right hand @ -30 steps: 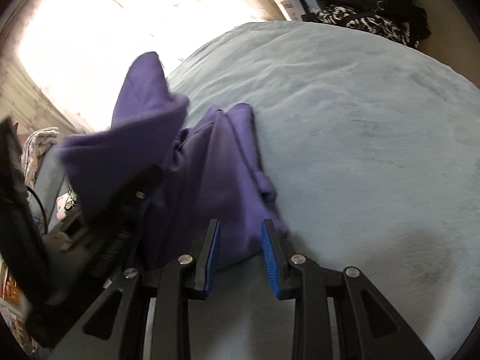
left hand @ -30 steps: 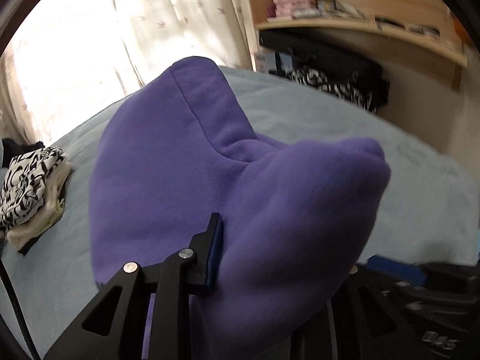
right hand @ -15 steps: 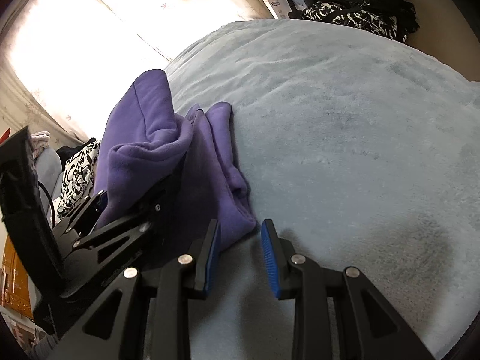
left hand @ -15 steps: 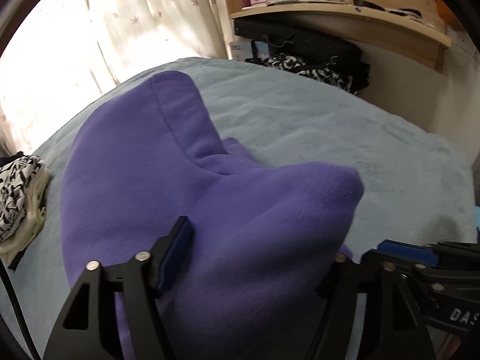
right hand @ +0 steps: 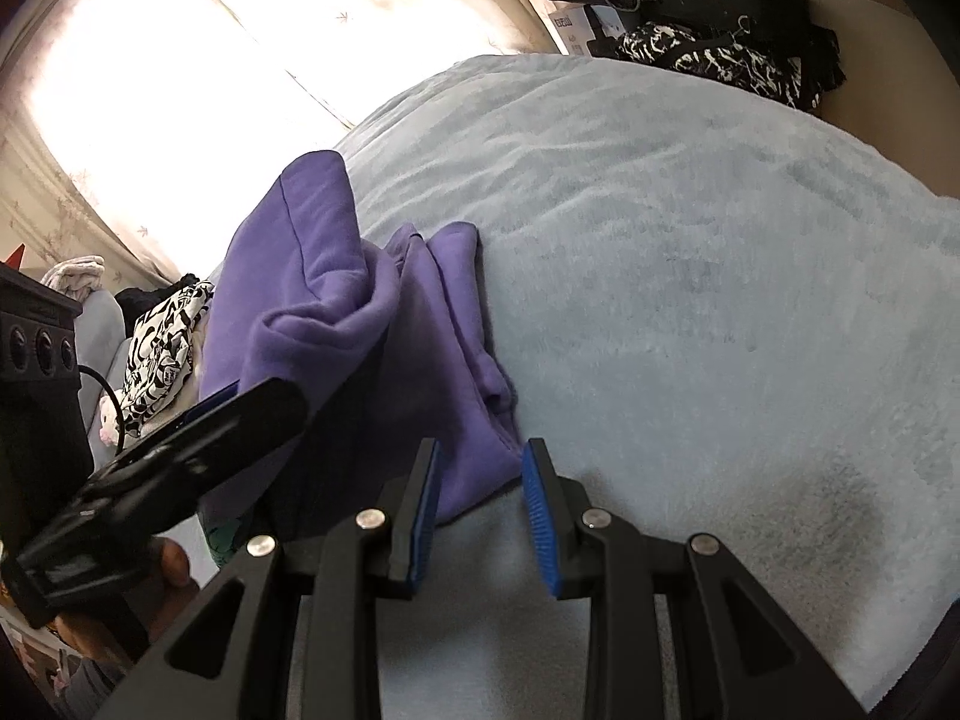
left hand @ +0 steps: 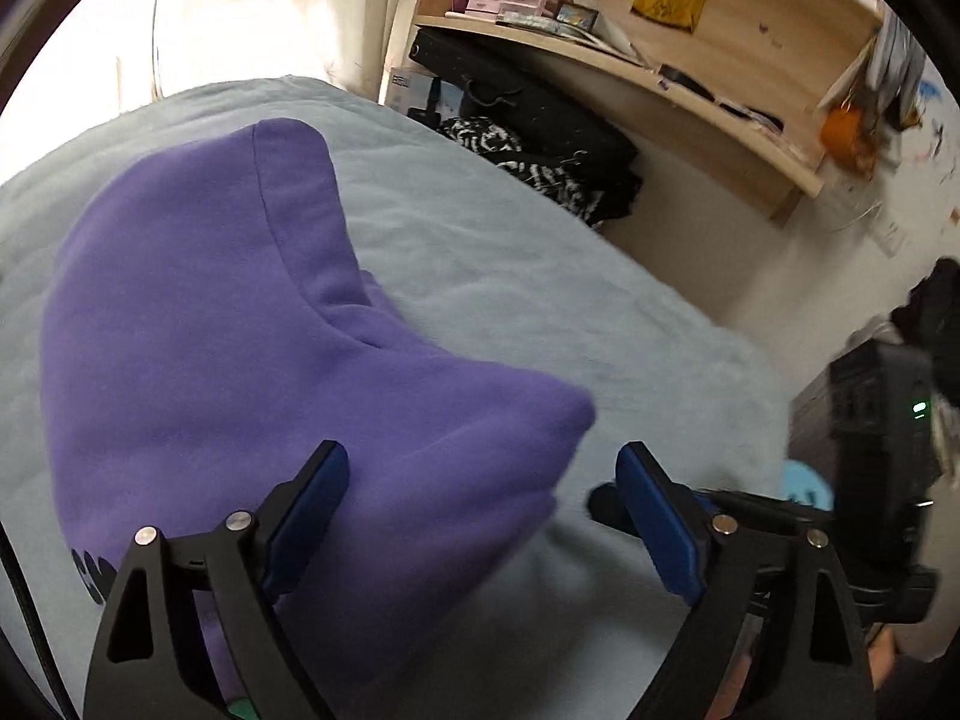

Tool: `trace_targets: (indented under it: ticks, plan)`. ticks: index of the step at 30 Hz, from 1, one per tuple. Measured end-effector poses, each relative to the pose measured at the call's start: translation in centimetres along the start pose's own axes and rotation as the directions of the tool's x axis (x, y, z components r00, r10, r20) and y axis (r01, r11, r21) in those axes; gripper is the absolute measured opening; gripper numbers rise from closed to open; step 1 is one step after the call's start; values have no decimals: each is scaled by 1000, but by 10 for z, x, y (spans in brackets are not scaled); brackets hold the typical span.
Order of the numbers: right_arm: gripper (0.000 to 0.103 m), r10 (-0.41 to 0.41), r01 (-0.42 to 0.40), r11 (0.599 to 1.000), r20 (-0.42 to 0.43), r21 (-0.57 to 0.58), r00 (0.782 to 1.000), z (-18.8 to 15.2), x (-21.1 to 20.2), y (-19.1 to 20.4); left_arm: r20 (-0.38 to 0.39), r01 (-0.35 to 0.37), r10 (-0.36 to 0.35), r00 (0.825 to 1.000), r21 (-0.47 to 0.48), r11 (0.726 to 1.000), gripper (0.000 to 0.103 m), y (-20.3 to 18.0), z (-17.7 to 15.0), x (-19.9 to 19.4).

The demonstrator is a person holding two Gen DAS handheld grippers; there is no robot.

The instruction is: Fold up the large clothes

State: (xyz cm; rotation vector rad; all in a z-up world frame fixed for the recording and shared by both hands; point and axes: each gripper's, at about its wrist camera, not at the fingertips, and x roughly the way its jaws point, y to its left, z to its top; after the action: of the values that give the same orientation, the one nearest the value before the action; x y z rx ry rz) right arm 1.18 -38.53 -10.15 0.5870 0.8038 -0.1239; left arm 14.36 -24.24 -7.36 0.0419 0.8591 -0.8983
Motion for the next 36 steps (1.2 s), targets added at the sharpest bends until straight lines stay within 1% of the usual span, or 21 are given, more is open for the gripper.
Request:
trace_targets:
  ticks: [5, 9, 11, 12, 13, 15, 17, 18, 19, 20, 21, 23, 25, 27, 28, 29, 30, 31, 32, 33, 36]
  plan:
    - [28, -3, 4, 999, 18, -32, 1000, 8, -8, 10, 10, 18, -17, 1000, -68, 998, 90, 9, 4, -20]
    - [28, -2, 5, 997, 39, -82, 999, 22, -16, 20, 41, -11, 15, 999, -94, 996, 90, 25, 8, -48]
    - [28, -2, 8, 994, 50, -110, 999, 31, -20, 27, 60, -65, 71, 996, -101, 993, 90, 39, 12, -68]
    - [31, 8, -2, 993, 47, -120, 999, 37, -20, 30, 66, -90, 98, 993, -105, 990, 90, 46, 15, -76]
    - [42, 36, -32, 991, 33, -127, 999, 45, -20, 34, 70, -133, 141, 988, -109, 985, 90, 57, 17, -83]
    - [51, 75, -73, 989, 16, -133, 997, 56, -19, 39, 61, -215, 223, 973, -119, 969, 90, 76, 22, -90]
    - [52, 114, -116, 983, -19, -145, 993, 68, -13, 46, 35, -287, 294, 955, -136, 948, 88, 100, 27, -92]
    - [52, 129, -134, 980, -45, -150, 991, 74, -8, 50, 18, -306, 311, 950, -145, 941, 87, 110, 27, -92]
    - [52, 145, -155, 976, -78, -153, 986, 80, -1, 53, -13, -315, 317, 948, -154, 937, 81, 124, 28, -89]
    - [52, 160, -177, 972, -117, -153, 980, 85, 8, 56, -43, -314, 311, 949, -157, 936, 72, 134, 28, -86]
    - [52, 168, -193, 969, -163, -152, 972, 89, 18, 58, -75, -308, 300, 951, -159, 938, 68, 144, 28, -81]
    - [52, 183, -220, 966, -241, -137, 953, 92, 37, 61, -156, -275, 250, 956, -168, 947, 58, 162, 27, -67]
    - [51, 187, -235, 963, -304, -129, 934, 94, 53, 62, -218, -218, 177, 960, -179, 959, 58, 174, 21, -58]
    - [51, 177, -232, 965, -354, -121, 919, 94, 70, 60, -247, -191, 145, 958, -172, 966, 58, 179, 13, -53]
    - [47, 177, -240, 963, -381, -123, 908, 94, 78, 61, -252, -171, 126, 959, -164, 971, 58, 179, 9, -49]
    - [42, 177, -245, 961, -393, -130, 903, 93, 84, 61, -250, -157, 114, 961, -159, 975, 58, 181, 6, -48]
    - [28, 162, -240, 960, -408, -147, 899, 91, 92, 62, -244, -152, 110, 963, -161, 975, 58, 182, 5, -48]
    - [21, 146, -229, 961, -414, -156, 898, 91, 97, 62, -240, -145, 102, 965, -168, 975, 58, 185, 3, -47]
    - [20, 137, -221, 962, -418, -160, 898, 90, 101, 61, -240, -134, 88, 967, -183, 974, 59, 188, 2, -44]
    - [16, 133, -214, 963, -409, -161, 903, 89, 104, 59, -241, -127, 78, 967, -193, 973, 60, 191, 2, -42]
    - [14, 121, -196, 966, -380, -166, 917, 88, 103, 54, -248, -115, 60, 967, -214, 970, 60, 192, 3, -35]
